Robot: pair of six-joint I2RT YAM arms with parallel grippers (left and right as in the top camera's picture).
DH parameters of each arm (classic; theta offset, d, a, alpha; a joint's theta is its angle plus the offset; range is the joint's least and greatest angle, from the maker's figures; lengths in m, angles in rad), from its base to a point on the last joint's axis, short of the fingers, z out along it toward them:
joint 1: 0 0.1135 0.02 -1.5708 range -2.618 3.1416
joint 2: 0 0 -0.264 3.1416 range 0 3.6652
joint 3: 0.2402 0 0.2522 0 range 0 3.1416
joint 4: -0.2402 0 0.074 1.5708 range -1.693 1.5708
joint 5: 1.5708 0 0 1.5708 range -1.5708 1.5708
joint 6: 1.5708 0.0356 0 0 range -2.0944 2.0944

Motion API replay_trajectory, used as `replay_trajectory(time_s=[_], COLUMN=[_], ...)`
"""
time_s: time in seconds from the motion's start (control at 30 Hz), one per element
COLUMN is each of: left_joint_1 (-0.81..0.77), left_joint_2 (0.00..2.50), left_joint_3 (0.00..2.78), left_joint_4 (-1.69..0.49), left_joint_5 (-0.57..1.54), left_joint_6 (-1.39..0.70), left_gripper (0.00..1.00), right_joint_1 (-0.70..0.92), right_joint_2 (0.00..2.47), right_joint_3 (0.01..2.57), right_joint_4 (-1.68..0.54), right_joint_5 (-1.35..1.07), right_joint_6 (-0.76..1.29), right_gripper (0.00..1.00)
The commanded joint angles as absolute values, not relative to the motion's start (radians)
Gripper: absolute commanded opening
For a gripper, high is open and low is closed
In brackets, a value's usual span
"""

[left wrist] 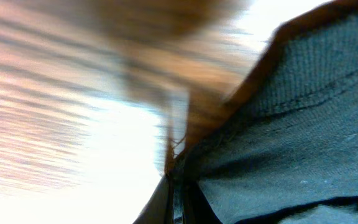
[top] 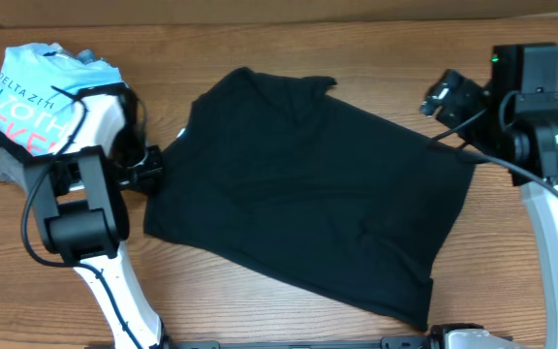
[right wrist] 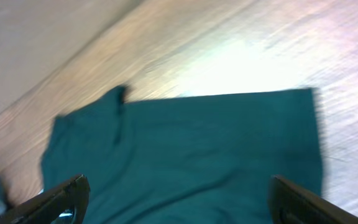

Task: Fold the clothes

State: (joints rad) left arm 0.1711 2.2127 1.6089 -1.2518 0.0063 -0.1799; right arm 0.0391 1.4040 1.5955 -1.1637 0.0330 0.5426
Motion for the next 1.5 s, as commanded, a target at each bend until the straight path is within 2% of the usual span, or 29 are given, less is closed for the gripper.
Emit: replay_trajectory(time_s=[0.0, 0.1, 0.3, 0.4, 0.53, 0.7, 0.8, 1.0, 1.1, 1.23, 1.47], left_joint_1=[0.165, 0.157, 0.155, 0.155, 0.155, 0.148, 0.135, 0.091, 0.059, 0.027, 0.011], left_joint_2=[2.238, 2.182, 2.013, 1.915, 1.797, 1.697, 1.667, 1.658, 1.658, 1.658, 1.658], left_joint_3=[1.588, 1.588, 1.607, 1.608, 1.607, 1.607, 1.607, 1.607, 1.607, 1.607, 1.607], left_joint_4=[-1.244, -1.231, -1.234, -1.234, -1.234, -1.235, -1.234, -1.229, -1.217, -1.214, -1.179], left_joint_5=[0.019, 0.03, 0.043, 0.054, 0.133, 0.25, 0.311, 0.393, 0.393, 0.391, 0.386], left_joint_6=[-0.124, -0.111, -0.11, -0.108, -0.107, -0.1, -0.086, 0.006, 0.055, 0.073, 0.075], left_gripper=[0.04, 0.1, 0.34, 0.41, 0.46, 0.54, 0.54, 0.49, 0.49, 0.48, 0.49], right_joint_1=[-0.019, -0.075, -0.191, -0.257, -0.324, -0.373, -0.386, -0.382, -0.38, -0.38, -0.376], right_joint_2=[1.459, 1.534, 1.687, 1.782, 1.897, 2.008, 2.062, 2.112, 2.117, 2.137, 2.167], right_joint_3=[1.611, 1.594, 1.574, 1.573, 1.573, 1.572, 1.572, 1.571, 1.571, 1.571, 1.571], right_joint_4=[-1.182, -1.203, -1.211, -1.211, -1.19, -1.125, -1.076, -0.989, -0.976, -0.99, -0.974], right_joint_5=[0.059, 0.059, 0.059, 0.045, -0.052, -0.04, -0.049, -0.189, -0.151, -0.09, -0.16], right_joint_6=[0.559, 0.559, 0.557, 0.531, 0.445, 0.411, 0.37, 0.177, 0.179, 0.186, 0.181], right_gripper=[0.94, 0.93, 0.94, 0.93, 0.88, 0.8, 0.73, 0.66, 0.6, 0.6, 0.54])
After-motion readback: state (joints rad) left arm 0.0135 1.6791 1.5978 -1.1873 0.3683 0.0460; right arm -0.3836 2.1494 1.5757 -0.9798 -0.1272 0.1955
